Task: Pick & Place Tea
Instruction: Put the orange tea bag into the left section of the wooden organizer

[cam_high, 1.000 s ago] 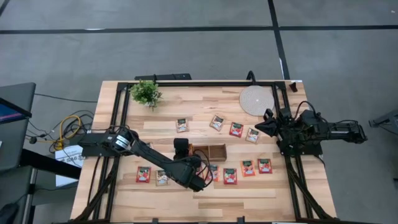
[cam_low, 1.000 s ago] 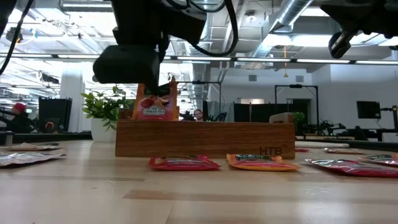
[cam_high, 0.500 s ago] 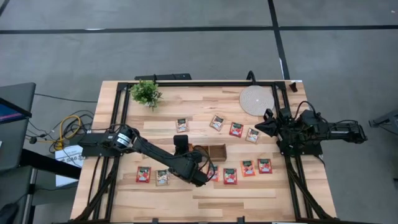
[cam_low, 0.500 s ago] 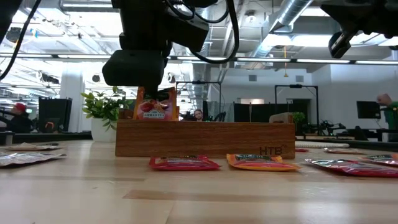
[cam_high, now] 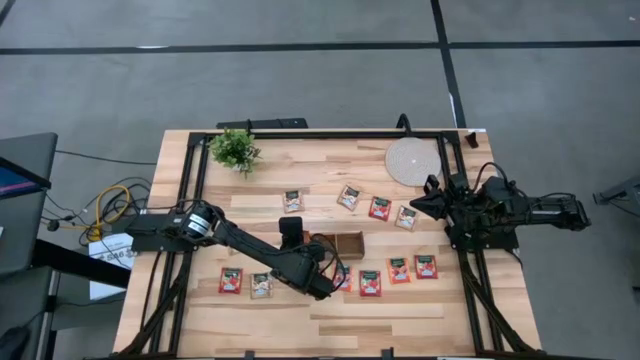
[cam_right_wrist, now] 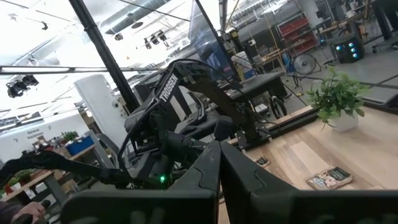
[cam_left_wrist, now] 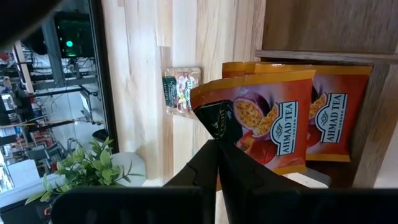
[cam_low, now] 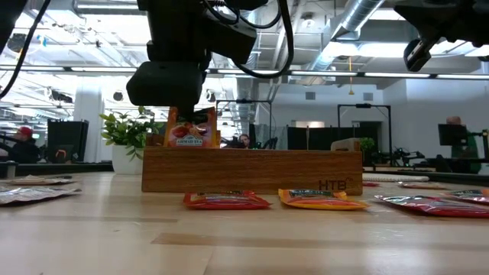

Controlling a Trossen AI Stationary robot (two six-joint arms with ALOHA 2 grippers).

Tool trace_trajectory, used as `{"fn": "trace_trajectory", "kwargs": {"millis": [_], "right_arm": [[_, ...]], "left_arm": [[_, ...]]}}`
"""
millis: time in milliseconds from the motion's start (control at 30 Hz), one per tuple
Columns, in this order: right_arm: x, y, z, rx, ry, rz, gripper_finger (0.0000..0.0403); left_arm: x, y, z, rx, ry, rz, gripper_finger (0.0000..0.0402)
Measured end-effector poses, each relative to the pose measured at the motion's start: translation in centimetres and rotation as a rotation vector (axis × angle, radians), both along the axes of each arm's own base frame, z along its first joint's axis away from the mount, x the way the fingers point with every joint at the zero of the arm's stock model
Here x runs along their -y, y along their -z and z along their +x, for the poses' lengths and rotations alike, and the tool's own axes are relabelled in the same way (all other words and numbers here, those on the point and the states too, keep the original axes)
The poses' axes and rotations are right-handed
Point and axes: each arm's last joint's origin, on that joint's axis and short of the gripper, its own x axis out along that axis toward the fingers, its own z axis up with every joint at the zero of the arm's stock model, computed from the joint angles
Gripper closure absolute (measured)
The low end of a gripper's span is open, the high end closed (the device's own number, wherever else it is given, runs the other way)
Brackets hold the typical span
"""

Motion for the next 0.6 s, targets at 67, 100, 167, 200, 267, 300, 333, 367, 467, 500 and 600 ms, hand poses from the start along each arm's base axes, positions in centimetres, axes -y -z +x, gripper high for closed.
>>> {"fn": "trace_trajectory", "kwargs": {"millis": [67, 100, 167, 200, 267, 300, 333, 367, 467, 500, 600], "right_arm": [[0.0, 0.0, 0.0, 0.0, 0.0, 0.0, 0.0403], [0.0, 0.0, 0.0, 0.0, 0.0, 0.0, 0.0403], [0.0, 0.0, 0.0, 0.0, 0.0, 0.0, 0.0403], [0.0, 0.0, 0.0, 0.0, 0.0, 0.0, 0.0403], [0.0, 0.0, 0.0, 0.0, 0.0, 0.0, 0.0403], [0.0, 0.0, 0.0, 0.0, 0.0, 0.0, 0.0403], [0.0, 0.0, 0.0, 0.0, 0.0, 0.0, 0.0403], [0.0, 0.0, 0.0, 0.0, 0.0, 0.0, 0.0403], [0.0, 0.0, 0.0, 0.0, 0.0, 0.0, 0.0403], [0.0, 0.0, 0.0, 0.0, 0.0, 0.0, 0.0403], [0.0, 0.0, 0.0, 0.0, 0.0, 0.0, 0.0403]], "left_arm": [[0.01, 0.0, 0.0, 0.0, -0.001, -0.001, 0.0386], [0.0, 0.0, 0.0, 0.002, -0.003, -0.001, 0.038], [0.01, 0.01, -0.01, 0.001, -0.006, -0.006, 0.0367], [0.02, 0.02, -0.02, -0.001, -0.009, -0.011, 0.036], [0.05, 0.05, -0.04, -0.006, -0.014, -0.024, 0.0345], [0.06, 0.06, -0.04, -0.008, -0.015, -0.029, 0.0338], [0.07, 0.07, -0.04, -0.01, -0.015, -0.031, 0.0331], [0.07, 0.08, -0.04, -0.01, -0.015, -0.031, 0.0325], [0.07, 0.08, -0.05, -0.015, -0.011, -0.031, 0.0312], [0.07, 0.08, -0.05, -0.018, -0.008, -0.031, 0.0309], [0.05, -0.33, -0.14, -0.024, 0.004, -0.043, 0.0305]]}}
